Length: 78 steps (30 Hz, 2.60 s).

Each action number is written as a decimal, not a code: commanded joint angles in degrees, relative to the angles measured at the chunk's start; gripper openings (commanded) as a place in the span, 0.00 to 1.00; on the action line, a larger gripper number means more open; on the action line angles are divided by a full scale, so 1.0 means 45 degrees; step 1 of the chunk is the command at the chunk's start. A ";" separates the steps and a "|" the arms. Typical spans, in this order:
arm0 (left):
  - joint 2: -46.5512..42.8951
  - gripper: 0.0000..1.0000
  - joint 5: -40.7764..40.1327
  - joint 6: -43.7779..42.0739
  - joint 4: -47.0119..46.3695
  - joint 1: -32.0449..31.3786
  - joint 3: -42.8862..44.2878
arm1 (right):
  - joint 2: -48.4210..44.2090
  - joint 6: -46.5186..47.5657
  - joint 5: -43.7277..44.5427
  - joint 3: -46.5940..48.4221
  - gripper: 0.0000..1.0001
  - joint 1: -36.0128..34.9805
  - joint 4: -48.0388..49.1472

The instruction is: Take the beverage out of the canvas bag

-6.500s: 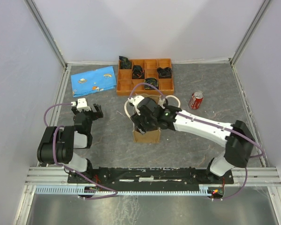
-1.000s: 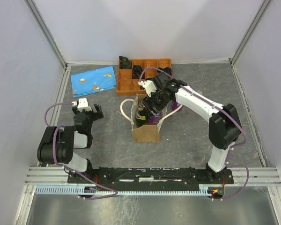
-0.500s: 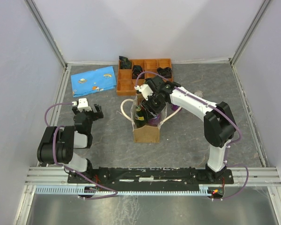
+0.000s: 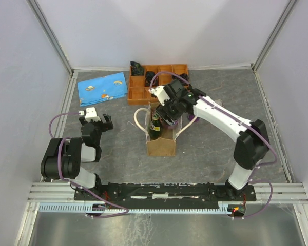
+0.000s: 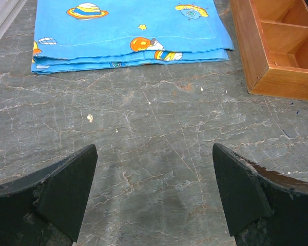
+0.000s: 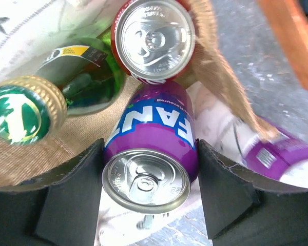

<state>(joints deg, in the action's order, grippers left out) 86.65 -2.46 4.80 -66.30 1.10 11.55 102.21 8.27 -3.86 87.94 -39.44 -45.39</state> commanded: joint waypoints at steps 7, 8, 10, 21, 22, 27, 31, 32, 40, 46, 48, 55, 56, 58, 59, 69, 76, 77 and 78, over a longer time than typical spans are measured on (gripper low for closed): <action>0.0073 0.99 -0.0020 -0.0525 -0.0512 -0.0050 0.0298 | -0.3400 -0.0842 0.3141 0.0663 0.00 -0.0552 0.1388; 0.0079 0.99 -0.0020 -0.0520 -0.0516 -0.0052 0.0294 | -0.3601 -0.0901 0.3396 0.0698 0.00 -0.0618 0.1477; 0.0079 0.99 -0.0020 -0.0520 -0.0511 -0.0051 0.0304 | -0.4056 -0.1083 0.4027 0.0747 0.00 -0.0714 0.1846; 0.0076 0.99 -0.0030 -0.0522 -0.0514 -0.0042 0.0304 | -0.6814 -0.1252 0.8101 0.0244 0.00 -0.0769 0.4340; 0.0070 0.99 -0.0024 -0.0524 -0.0509 -0.0049 0.0304 | -0.6940 -0.1094 0.8770 0.0116 0.00 -0.0755 0.4556; 0.0065 0.99 -0.0020 -0.0520 -0.0510 -0.0059 0.0305 | -0.6840 -0.1223 1.0679 -0.0053 0.00 0.0610 0.4034; 0.0071 0.99 -0.0009 -0.0520 -0.0518 -0.0078 0.0296 | -0.7086 -0.3418 0.8878 -0.0780 0.00 0.3372 0.3012; 0.0074 0.99 -0.0019 -0.0527 -0.0500 -0.0071 0.0303 | -0.7203 -0.3772 0.8598 -0.1057 0.00 0.3855 0.2850; 0.0070 0.99 -0.0034 -0.0549 -0.0474 -0.0094 0.0304 | -0.7501 -0.6186 0.6814 -0.3635 0.00 0.5398 0.2250; 0.0085 0.99 -0.0022 -0.0539 -0.0480 -0.0086 0.0304 | -0.7625 -0.7226 0.5912 -0.5400 0.00 0.5522 0.2443; 0.0073 0.99 -0.0030 -0.0540 -0.0478 -0.0084 0.0304 | -0.7770 -0.7420 0.5740 -0.5993 0.00 0.5522 0.2720; 0.0091 0.99 -0.0020 -0.0539 -0.0478 -0.0090 0.0304 | -0.7664 -0.7834 0.5362 -0.7023 0.00 0.5585 0.3068; 0.0081 0.99 -0.0030 -0.0539 -0.0476 -0.0092 0.0304 | -0.7574 -0.7893 0.5309 -0.7074 0.00 0.5638 0.3115; 0.0074 0.99 -0.0020 -0.0545 -0.0481 -0.0089 0.0304 | -0.7420 -0.7992 0.5071 -0.7164 0.00 0.5789 0.3239; 0.0074 0.99 -0.0020 -0.0540 -0.0466 -0.0089 0.0304 | -0.7328 -0.8008 0.4931 -0.7202 0.00 0.5868 0.3300; 0.0079 0.99 -0.0022 -0.0544 -0.0473 -0.0083 0.0304 | -0.6425 -0.8395 0.3883 -0.7258 0.04 0.6563 0.3202; 0.0080 0.99 -0.0020 -0.0539 -0.0473 -0.0089 0.0305 | -0.5927 -0.8627 0.3356 -0.7162 0.06 0.6895 0.2914; 0.0095 0.99 -0.0030 -0.0549 -0.0472 -0.0089 0.0299 | -0.5904 -0.8666 0.3281 -0.7175 0.06 0.6922 0.2868; 0.0089 0.99 -0.0031 -0.0540 -0.0472 -0.0089 0.0304 | -0.5857 -0.8700 0.3245 -0.7176 0.06 0.6945 0.2829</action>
<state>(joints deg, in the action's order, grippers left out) 86.65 -2.46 4.80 -66.13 0.89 11.57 76.03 -29.36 11.90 54.46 -8.88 -35.18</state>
